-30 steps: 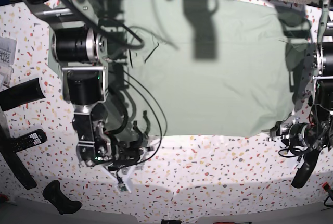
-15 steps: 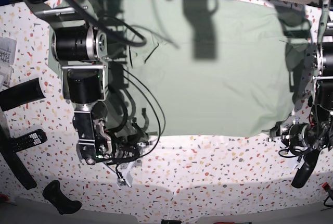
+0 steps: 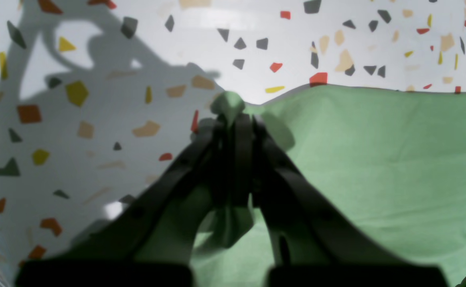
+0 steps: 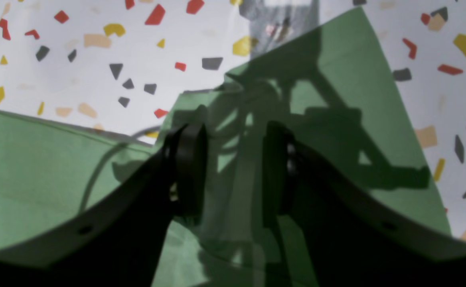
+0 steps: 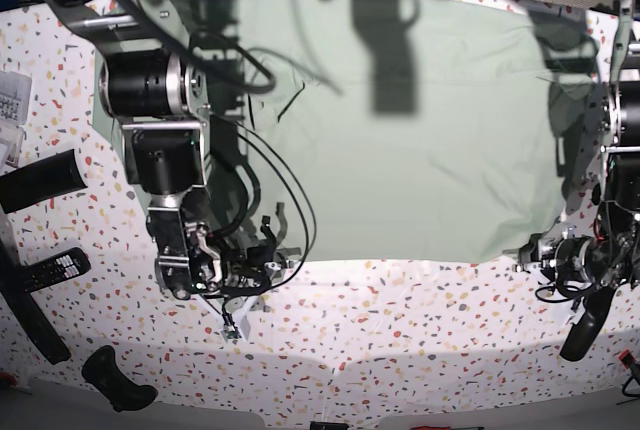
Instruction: Fold the T-shirt properly
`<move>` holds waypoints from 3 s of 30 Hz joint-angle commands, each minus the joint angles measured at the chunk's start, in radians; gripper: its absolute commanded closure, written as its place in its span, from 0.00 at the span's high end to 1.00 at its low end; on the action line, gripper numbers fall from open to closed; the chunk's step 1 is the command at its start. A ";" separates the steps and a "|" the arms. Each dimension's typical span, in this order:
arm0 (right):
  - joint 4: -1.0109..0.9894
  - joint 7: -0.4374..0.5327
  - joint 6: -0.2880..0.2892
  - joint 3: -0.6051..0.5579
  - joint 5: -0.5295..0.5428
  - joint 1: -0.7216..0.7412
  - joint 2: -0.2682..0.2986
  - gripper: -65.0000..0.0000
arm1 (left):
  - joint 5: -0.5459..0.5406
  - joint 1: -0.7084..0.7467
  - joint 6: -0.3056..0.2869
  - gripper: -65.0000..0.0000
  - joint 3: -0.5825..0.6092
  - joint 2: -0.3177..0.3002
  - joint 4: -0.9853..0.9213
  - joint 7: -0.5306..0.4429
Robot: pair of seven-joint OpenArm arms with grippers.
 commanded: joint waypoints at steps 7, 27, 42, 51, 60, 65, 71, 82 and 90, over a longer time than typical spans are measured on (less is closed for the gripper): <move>0.015 -0.017 -0.003 0.001 0.009 0.040 0.000 0.17 | -0.009 -0.039 -0.003 0.00 -0.001 -0.011 0.018 -0.024; 0.224 -0.163 0.168 0.001 0.011 0.044 0.014 0.00 | -0.008 -0.039 -0.003 0.00 -0.001 -0.011 0.018 -0.023; 0.809 -0.196 0.177 0.001 0.010 -0.294 0.014 0.00 | -0.095 0.069 -0.064 0.00 -0.001 -0.118 0.208 -0.060; 1.123 -0.214 0.177 0.001 0.000 -0.502 0.014 0.00 | -0.192 0.285 -0.071 0.00 -0.001 -0.180 0.564 0.007; 1.312 -0.219 0.177 0.001 -0.003 -0.676 0.014 0.00 | -0.181 0.449 -0.071 0.00 -0.019 -0.200 0.827 0.015; 1.397 -0.255 0.177 0.001 -0.002 -0.753 0.014 0.00 | -0.182 0.515 -0.070 0.00 -0.099 -0.200 0.901 0.039; 1.455 -0.267 0.176 0.001 -0.002 -0.813 0.014 0.00 | -0.213 0.583 -0.071 0.00 -0.210 -0.200 0.921 0.071; 1.478 -0.293 0.173 0.001 -0.002 -0.824 0.014 0.00 | -0.249 0.610 -0.071 0.00 -0.243 -0.200 0.922 0.089; 1.478 -0.316 0.173 0.001 -0.002 -0.824 0.014 0.00 | -0.249 0.610 -0.071 0.00 -0.243 -0.200 0.922 0.113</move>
